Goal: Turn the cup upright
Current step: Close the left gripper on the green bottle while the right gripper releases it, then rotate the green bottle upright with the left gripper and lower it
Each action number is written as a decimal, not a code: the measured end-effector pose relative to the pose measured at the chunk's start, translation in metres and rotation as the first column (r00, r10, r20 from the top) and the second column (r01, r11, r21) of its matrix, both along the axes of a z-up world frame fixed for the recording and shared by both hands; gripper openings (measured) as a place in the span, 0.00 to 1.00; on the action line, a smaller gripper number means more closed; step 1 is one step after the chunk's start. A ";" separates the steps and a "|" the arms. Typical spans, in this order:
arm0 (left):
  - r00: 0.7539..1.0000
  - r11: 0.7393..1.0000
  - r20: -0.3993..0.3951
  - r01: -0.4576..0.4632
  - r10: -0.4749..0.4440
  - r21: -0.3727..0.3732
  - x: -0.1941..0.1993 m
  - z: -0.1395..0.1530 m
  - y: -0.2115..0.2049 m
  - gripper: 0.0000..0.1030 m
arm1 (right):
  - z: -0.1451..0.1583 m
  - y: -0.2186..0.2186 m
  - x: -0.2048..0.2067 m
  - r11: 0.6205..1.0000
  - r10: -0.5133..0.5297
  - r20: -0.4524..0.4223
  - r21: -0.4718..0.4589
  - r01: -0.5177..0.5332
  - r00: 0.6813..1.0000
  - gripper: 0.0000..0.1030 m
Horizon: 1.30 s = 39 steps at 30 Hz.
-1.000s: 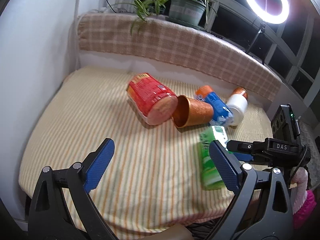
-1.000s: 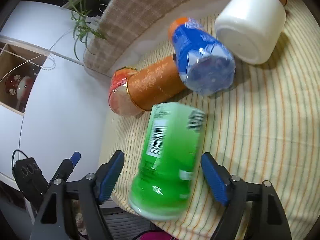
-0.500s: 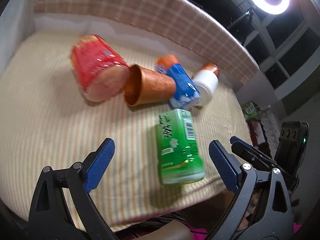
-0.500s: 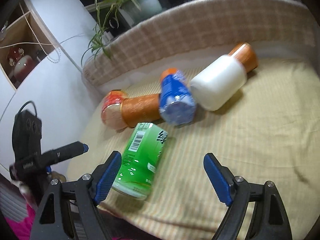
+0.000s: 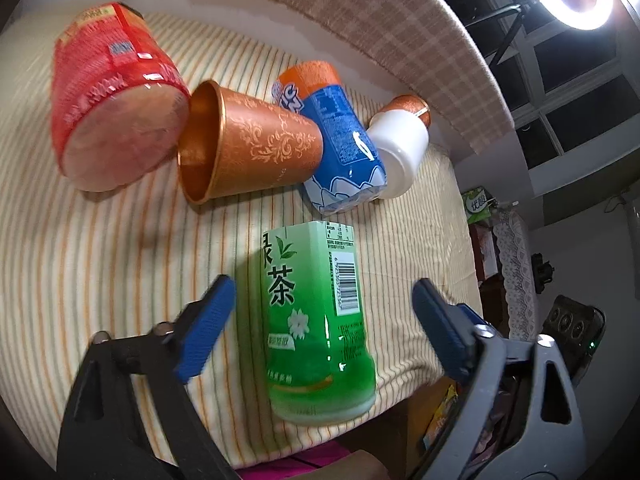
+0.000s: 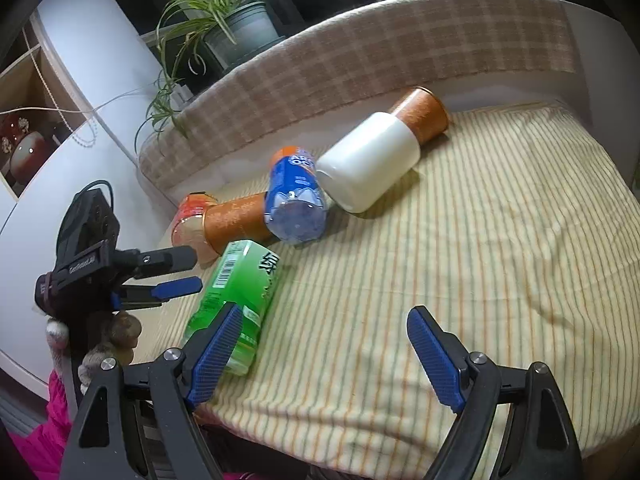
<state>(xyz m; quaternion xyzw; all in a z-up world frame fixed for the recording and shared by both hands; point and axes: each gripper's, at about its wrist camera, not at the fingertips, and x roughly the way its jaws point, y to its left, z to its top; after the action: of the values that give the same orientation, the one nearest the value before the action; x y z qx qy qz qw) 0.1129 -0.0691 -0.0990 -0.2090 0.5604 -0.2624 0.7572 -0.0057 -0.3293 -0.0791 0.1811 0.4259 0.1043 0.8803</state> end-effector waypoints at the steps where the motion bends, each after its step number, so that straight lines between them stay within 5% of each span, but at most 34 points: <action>1: 1.000 1.000 -0.010 0.005 -0.005 -0.002 0.002 -0.003 -0.002 0.80 | -0.001 -0.002 0.000 1.000 -0.005 -0.002 0.004 0.005 1.000 0.84; 8: 0.999 1.000 -0.040 0.010 -0.009 0.011 0.011 -0.015 -0.011 0.80 | -0.004 -0.007 -0.003 1.000 -0.015 -0.007 0.008 0.015 1.000 0.84; 20: 0.999 0.999 -0.033 0.030 -0.029 0.044 0.012 -0.015 -0.020 0.57 | -0.009 -0.011 0.000 0.999 -0.033 -0.020 0.016 0.034 0.999 0.84; 39: 0.980 0.987 0.197 0.010 -0.042 0.160 -0.015 0.031 -0.029 0.57 | -0.003 -0.004 0.000 0.999 -0.042 0.000 0.000 0.042 0.999 0.84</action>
<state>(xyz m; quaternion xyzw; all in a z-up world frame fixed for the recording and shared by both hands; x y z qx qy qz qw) 0.0983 -0.0978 -0.0682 -0.1136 0.5032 -0.2466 0.8204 -0.0053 -0.3331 -0.0823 0.1898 0.4219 0.0860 0.8824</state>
